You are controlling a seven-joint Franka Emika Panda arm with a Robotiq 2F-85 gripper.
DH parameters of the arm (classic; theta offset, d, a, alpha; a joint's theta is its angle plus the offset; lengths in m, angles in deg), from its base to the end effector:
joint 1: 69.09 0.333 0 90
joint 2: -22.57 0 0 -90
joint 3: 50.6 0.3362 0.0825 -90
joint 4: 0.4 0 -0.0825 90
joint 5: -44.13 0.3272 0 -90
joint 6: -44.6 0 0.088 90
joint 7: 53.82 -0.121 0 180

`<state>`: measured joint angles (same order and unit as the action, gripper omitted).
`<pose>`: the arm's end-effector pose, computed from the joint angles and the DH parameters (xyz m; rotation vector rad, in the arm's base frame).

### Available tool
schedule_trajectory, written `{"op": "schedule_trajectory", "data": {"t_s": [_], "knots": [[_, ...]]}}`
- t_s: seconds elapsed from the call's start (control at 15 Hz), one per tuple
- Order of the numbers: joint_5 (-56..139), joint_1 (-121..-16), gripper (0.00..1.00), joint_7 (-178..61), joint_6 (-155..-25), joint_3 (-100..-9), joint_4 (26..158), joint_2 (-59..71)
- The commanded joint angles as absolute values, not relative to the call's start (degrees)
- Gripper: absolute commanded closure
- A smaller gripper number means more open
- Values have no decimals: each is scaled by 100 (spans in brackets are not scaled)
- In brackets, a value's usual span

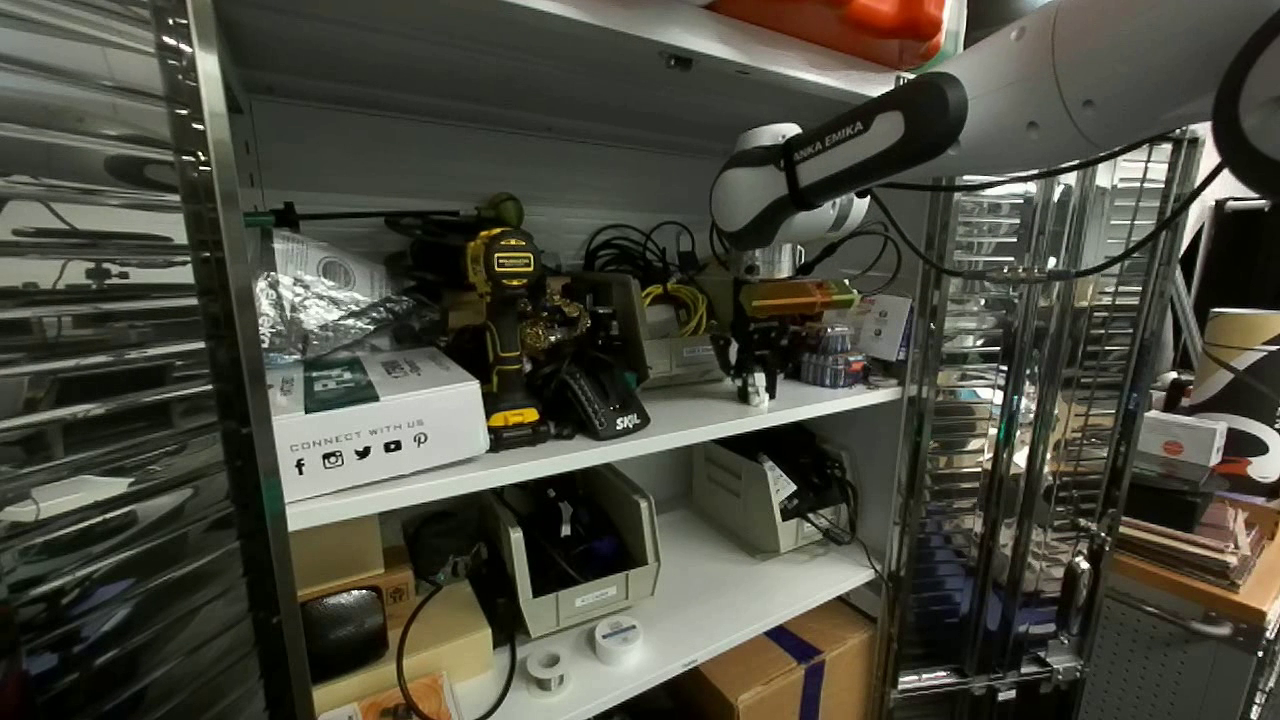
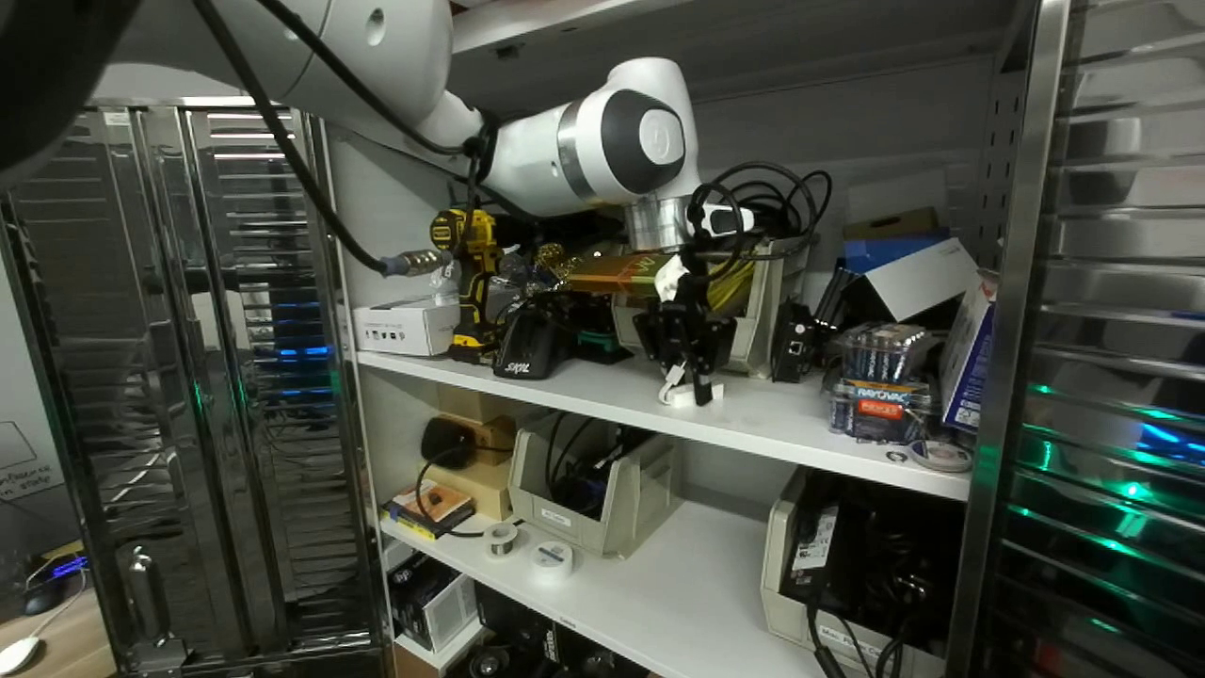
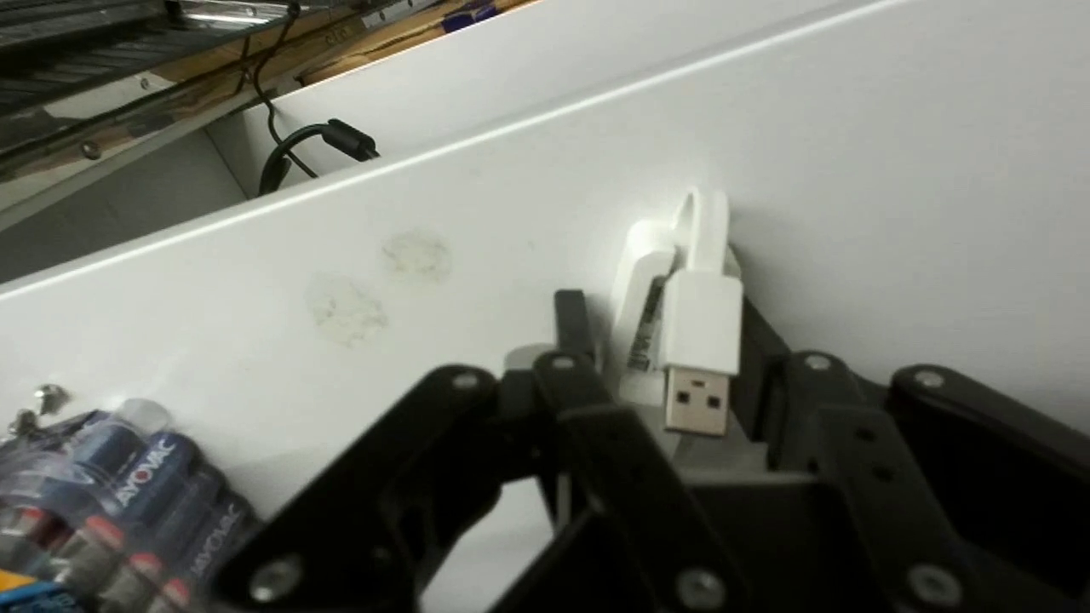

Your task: Put the white cable in the storage box

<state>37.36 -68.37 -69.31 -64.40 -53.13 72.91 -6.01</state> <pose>0.6724 -0.0243 0.4939 2.9892 -0.3964 0.2110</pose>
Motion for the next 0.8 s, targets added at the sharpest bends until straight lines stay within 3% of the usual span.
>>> {"op": "schedule_trajectory", "data": {"t_s": [0.0, 0.07, 0.73], "knots": [[3823, -6809, 89, -6734, -6154, -5311, 7115, -620], [3793, -6800, 95, -6714, -6134, -5319, 7178, -573], [3569, -6729, 93, -6586, -6990, -5286, 8752, 771]]}}
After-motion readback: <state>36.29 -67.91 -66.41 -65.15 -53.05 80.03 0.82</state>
